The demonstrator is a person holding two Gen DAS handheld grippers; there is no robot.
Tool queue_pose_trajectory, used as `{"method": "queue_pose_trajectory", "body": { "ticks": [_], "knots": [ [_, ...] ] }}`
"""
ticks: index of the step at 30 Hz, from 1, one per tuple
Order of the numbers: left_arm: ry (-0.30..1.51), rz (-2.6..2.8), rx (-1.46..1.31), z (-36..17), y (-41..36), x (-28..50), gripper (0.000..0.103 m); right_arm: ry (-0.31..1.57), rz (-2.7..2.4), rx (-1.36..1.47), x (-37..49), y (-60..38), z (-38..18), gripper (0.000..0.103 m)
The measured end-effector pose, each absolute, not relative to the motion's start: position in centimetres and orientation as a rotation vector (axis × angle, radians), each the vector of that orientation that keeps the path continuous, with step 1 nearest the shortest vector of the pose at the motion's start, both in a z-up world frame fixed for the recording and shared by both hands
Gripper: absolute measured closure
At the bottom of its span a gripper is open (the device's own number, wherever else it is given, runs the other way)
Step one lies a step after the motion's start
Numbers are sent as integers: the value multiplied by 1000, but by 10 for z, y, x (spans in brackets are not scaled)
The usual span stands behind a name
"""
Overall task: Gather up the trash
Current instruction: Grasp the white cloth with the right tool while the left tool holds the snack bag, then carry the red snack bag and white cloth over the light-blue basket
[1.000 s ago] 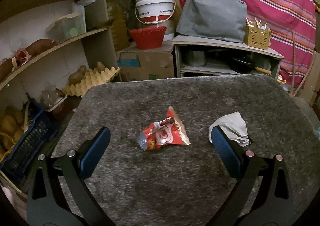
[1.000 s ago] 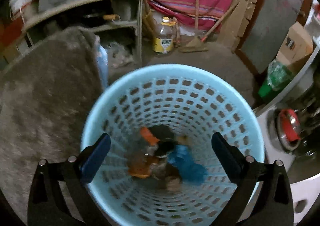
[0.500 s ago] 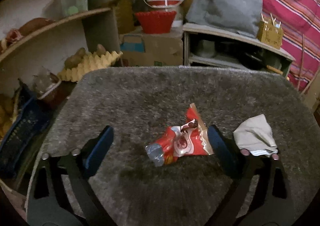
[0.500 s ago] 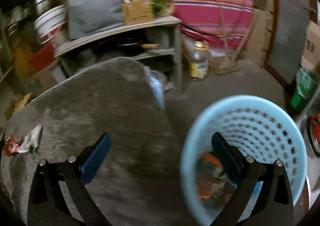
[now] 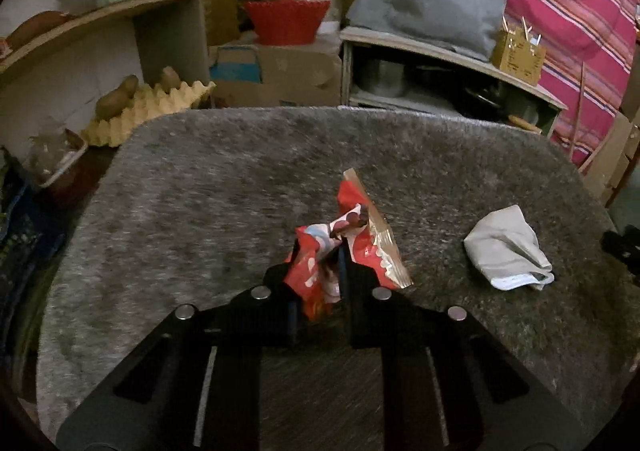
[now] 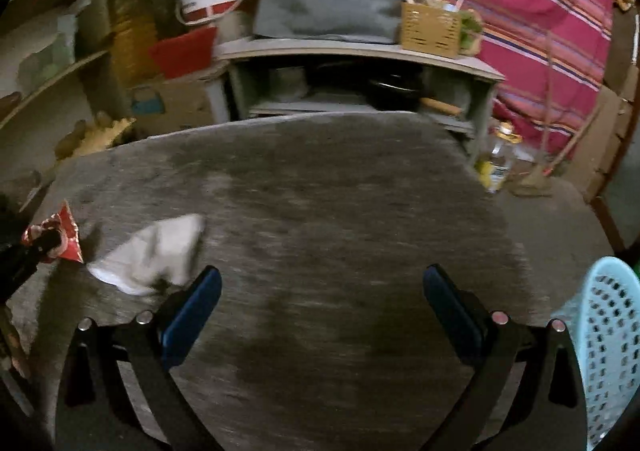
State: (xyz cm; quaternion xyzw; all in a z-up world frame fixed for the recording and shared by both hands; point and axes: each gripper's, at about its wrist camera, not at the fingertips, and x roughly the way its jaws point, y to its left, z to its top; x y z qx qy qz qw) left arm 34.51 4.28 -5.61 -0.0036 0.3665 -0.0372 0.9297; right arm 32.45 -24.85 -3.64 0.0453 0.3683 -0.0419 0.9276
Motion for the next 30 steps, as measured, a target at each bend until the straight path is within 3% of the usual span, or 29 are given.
{"method": "queue_pose_trajectory", "body": {
  "ticks": [12, 13, 15, 16, 18, 20, 30],
  "knots": [
    [727, -4, -29, -40, 91, 320, 88, 828, 2, -4, 359, -162, -74, 8],
    [723, -2, -27, -38, 92, 319, 88, 837, 19, -11, 360, -159, -75, 11],
    [716, 3, -19, -36, 93, 318, 88, 832, 65, 0, 359, -159, -75, 38],
    [714, 4, -18, -35, 93, 318, 88, 831, 83, 3, 357, -159, -74, 44],
    [714, 5, -19, -33, 91, 319, 88, 827, 121, 9, 354, -158, -73, 68],
    [717, 3, -18, -32, 87, 319, 88, 810, 152, 13, 348, -157, -69, 79],
    [689, -48, 28, -19, 43, 307, 88, 752, 94, 104, 314, -237, -38, 82]
  ]
}}
